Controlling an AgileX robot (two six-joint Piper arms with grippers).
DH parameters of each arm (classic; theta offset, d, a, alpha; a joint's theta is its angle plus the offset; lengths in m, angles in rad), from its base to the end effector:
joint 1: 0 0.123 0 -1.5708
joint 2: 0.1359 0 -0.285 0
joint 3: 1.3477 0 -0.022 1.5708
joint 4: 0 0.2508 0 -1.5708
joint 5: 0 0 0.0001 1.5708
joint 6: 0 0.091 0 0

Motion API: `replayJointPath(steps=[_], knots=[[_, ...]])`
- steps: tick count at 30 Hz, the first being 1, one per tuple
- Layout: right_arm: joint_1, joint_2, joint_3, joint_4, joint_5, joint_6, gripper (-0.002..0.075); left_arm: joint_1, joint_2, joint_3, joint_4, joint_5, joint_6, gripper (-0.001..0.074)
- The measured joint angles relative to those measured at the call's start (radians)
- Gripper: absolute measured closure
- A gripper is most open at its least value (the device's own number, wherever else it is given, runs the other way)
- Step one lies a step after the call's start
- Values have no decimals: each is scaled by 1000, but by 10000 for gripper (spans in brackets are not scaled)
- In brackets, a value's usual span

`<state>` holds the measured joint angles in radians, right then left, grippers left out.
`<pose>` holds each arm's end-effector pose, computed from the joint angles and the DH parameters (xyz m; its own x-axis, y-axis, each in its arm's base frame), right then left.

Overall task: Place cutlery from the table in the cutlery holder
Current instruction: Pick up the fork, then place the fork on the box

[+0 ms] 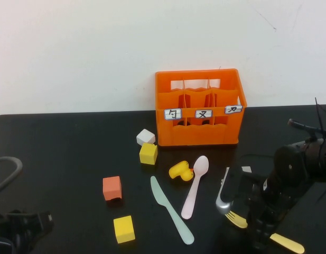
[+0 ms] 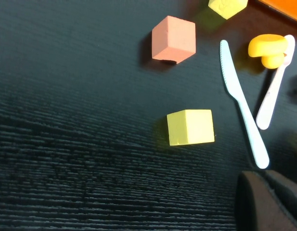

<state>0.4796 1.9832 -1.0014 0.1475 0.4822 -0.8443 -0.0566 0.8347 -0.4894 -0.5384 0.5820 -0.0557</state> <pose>0.2992 0.1626 0.0954 -0.3486 -0.9172 -0.1928 -0.9263 0.3685 -0.0785 0.1479 -0.0341 0.2545 -0.7319 -0.4348 -0.5247 -0.1230 0.8417 -0.5258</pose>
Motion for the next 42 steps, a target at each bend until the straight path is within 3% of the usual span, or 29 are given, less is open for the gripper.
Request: replayJointPath(steps=[12, 24, 35, 42], knots=[[1, -75, -20, 146, 55, 47, 606, 0, 0, 0, -33, -1, 4, 736], [1, -232, -302, 322, 47, 38, 615, 0, 0, 0, -65, -1, 4, 736], [1, -217, -357, 501, -528, 38, 624, 0, 0, 0, -69, -1, 22, 736], [1, -164, -357, 539, -684, 87, 633, 0, 0, 0, -89, 2, 26, 736]])
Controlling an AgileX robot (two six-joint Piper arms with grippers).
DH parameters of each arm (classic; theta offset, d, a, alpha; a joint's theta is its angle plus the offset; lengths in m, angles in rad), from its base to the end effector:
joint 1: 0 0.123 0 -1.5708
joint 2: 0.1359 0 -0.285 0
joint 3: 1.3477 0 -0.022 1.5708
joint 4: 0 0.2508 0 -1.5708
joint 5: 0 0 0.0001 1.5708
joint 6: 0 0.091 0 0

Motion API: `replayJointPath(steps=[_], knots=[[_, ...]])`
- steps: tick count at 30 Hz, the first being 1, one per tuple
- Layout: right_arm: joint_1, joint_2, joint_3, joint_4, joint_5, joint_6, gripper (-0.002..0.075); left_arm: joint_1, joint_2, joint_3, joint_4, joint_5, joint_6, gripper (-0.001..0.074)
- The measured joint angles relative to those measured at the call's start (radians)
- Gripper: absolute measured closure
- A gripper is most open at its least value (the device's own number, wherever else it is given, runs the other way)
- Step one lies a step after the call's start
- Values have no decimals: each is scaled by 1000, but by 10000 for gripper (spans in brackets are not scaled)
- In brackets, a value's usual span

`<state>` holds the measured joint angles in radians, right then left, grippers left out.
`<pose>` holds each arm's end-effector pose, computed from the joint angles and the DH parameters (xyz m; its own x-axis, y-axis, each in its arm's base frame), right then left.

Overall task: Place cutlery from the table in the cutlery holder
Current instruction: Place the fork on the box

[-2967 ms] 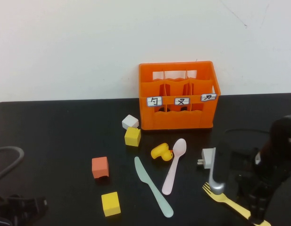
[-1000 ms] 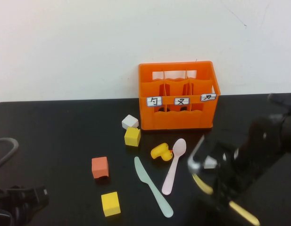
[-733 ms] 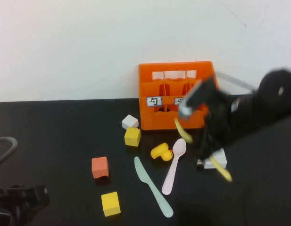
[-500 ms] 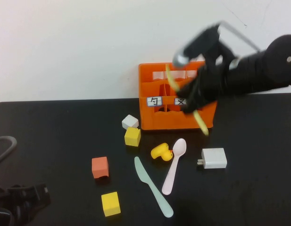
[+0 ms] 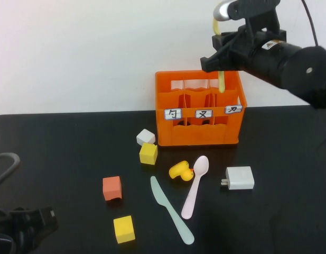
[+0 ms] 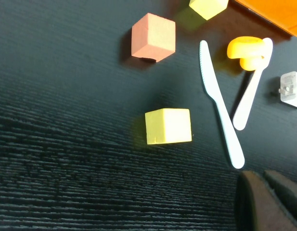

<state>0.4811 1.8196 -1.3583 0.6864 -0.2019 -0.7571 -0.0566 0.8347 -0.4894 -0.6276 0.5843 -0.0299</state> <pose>0.3923 0.1918 0.2965 -0.1622 -0.1749 -0.9711 -0.3632 0.9256 -0.1060 0.1482 -0.0380 0.2567 -0.7288 -0.4733 -0.4948 -0.1257 0.8028 -0.5828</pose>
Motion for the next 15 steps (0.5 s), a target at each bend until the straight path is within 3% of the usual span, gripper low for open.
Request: replayJointPath(steps=[15], knots=[[11, 141, -86, -3, -88, 114, 678, 0, 0, 0, -2, 0, 0, 736]])
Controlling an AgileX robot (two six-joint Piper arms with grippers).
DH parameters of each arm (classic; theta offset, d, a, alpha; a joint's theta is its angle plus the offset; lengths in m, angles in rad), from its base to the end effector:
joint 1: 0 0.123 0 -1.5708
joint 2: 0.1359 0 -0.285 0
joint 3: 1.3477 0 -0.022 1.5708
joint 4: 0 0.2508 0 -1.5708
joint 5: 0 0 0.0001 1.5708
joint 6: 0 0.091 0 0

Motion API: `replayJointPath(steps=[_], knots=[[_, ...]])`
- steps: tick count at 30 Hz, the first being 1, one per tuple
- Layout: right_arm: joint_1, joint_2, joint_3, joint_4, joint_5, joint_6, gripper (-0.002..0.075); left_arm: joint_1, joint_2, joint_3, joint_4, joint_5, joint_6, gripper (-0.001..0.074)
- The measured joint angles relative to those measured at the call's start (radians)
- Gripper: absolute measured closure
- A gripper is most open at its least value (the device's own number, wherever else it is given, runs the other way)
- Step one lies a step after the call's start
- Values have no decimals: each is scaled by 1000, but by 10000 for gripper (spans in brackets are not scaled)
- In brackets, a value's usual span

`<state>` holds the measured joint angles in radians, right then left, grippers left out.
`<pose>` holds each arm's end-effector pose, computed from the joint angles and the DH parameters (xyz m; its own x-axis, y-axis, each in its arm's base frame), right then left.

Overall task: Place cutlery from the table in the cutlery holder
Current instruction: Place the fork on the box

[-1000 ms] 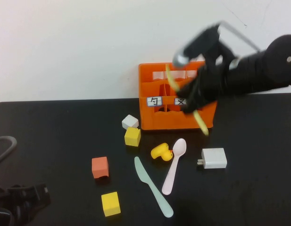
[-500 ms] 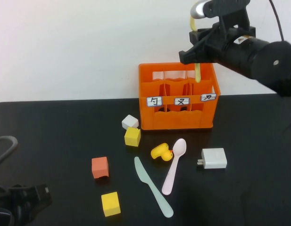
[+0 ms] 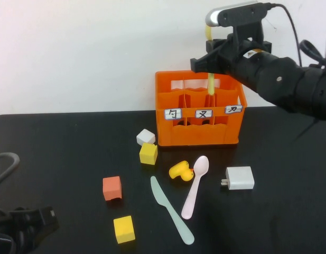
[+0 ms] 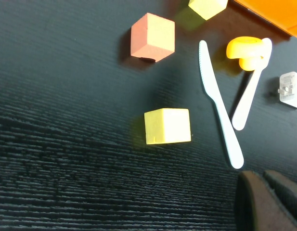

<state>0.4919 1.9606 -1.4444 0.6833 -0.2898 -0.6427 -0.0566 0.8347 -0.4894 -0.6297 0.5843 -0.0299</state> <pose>0.4202 0.2066 0.2672 -0.1827 -0.0758 -0.9802 -0.3052 0.9521 -0.0167 0.1482 -0.0381 0.2568 -0.7286 -0.4747 -0.4937 -0.1262 0.8016 -0.5844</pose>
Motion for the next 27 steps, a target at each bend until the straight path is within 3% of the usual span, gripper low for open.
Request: replayJointPath(steps=[27], knots=[[6, 62, -44, -8, -41, 4, 681, 0, 0, 0, -2, 0, 4, 736]])
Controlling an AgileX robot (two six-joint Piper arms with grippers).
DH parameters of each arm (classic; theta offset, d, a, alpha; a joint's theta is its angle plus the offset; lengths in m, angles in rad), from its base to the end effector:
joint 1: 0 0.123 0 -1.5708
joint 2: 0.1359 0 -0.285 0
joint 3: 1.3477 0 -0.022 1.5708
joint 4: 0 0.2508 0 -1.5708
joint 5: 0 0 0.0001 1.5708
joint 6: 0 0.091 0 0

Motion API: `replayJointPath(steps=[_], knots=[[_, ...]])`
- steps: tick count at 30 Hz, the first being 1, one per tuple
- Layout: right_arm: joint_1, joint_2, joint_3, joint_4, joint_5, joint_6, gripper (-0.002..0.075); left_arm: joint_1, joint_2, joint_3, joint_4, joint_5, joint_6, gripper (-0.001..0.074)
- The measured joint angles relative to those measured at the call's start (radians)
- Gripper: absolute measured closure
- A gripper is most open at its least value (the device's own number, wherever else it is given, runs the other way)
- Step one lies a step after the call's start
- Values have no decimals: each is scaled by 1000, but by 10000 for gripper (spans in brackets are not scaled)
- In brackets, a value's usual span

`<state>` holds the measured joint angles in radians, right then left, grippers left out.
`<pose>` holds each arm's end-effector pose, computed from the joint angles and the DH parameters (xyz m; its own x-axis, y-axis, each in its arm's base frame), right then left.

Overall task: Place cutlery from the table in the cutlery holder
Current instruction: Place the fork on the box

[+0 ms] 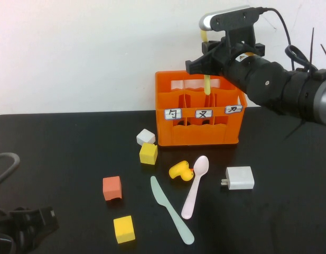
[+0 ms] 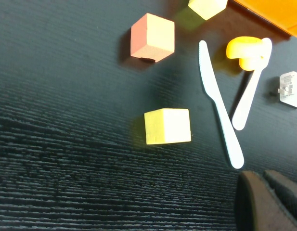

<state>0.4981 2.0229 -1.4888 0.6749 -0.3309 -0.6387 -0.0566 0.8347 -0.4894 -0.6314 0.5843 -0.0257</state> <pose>0.4317 0.2138 0.2551 -0.1641 -0.0791 -0.9833 -0.2910 0.9563 -0.0283 0.1482 -0.0381 0.2568 -0.7290 -0.4724 -0.4953 -0.1235 0.8026 -0.5836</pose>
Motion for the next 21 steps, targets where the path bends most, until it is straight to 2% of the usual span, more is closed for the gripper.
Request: replayJointPath(steps=[16, 21], knots=[[0, 68, 0, -130, -68, 8, 681, 0, 0, 0, 0, 8, 0, 736], [0, 100, 0, -231, -118, 108, 681, 0, 0, 0, 0, 8, 8, 736]])
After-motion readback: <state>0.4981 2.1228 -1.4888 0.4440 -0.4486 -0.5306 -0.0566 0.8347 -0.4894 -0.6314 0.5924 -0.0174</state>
